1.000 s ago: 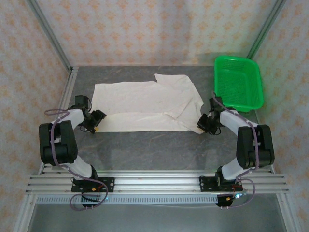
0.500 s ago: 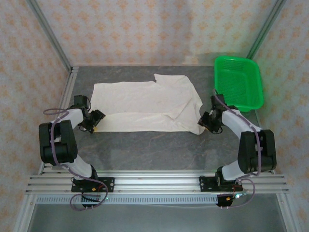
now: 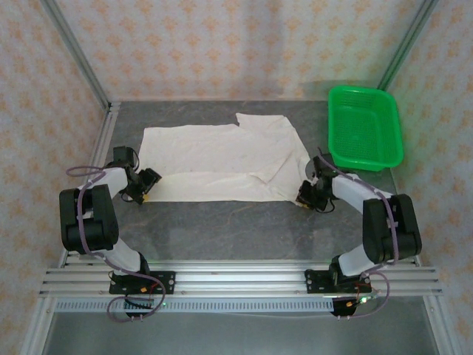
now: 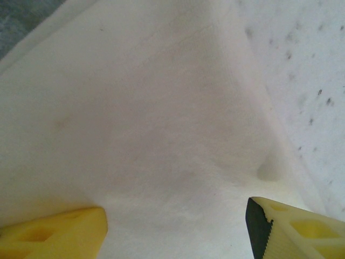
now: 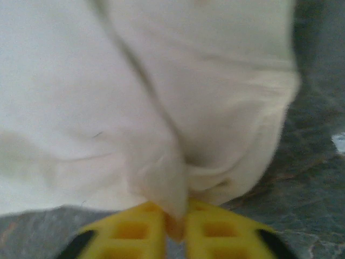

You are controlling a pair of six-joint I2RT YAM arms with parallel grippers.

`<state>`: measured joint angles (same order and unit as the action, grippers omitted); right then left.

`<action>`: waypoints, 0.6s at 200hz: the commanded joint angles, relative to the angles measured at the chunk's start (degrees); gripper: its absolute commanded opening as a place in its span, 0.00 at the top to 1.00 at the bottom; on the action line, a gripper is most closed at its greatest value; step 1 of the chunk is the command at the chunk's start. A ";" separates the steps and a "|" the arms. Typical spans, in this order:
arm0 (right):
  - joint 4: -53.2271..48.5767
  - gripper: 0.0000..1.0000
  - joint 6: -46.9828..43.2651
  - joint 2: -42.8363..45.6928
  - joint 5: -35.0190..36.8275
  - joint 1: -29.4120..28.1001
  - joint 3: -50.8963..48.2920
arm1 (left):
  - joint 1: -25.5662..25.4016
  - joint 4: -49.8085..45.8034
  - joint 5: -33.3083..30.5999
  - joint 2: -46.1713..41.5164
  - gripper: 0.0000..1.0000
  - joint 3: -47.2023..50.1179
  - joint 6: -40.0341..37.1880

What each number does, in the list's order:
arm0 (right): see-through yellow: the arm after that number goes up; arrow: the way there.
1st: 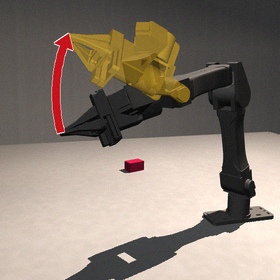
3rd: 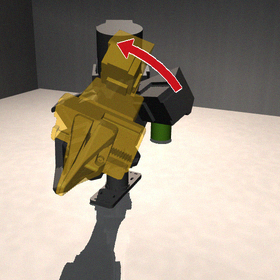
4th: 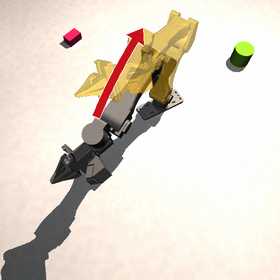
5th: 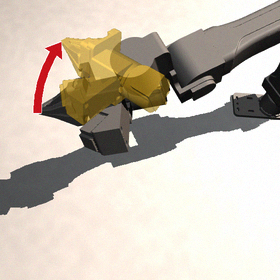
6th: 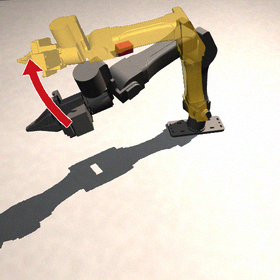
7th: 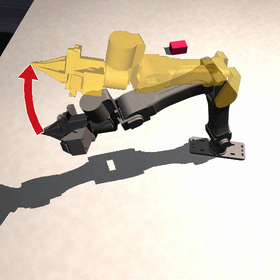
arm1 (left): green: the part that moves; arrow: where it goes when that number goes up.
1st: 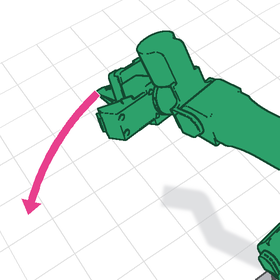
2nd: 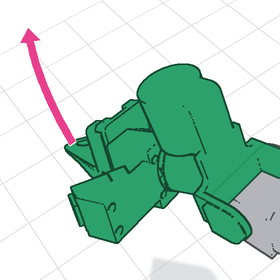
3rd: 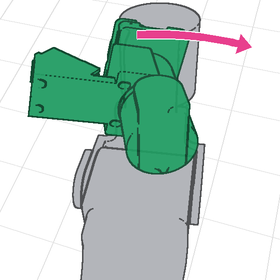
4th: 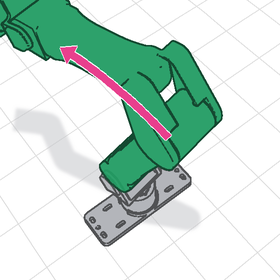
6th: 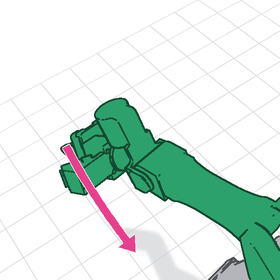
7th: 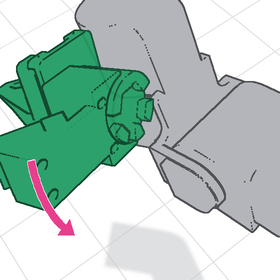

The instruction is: Fold and stack the t-shirts

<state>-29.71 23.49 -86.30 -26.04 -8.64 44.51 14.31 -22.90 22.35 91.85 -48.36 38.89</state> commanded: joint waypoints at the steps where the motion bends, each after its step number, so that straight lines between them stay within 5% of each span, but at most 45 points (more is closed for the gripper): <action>1: -4.74 0.97 -0.15 1.09 8.34 -0.13 3.21 | 0.62 -3.08 -1.98 1.37 0.28 2.61 -2.46; 120: -23.55 1.00 2.89 9.40 20.98 -0.14 2.64 | 1.74 -10.48 -5.74 -5.80 0.28 9.07 -3.55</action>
<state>-47.18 23.81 -77.67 -12.19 -8.86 46.70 15.11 -24.05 21.58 86.74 -43.59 36.32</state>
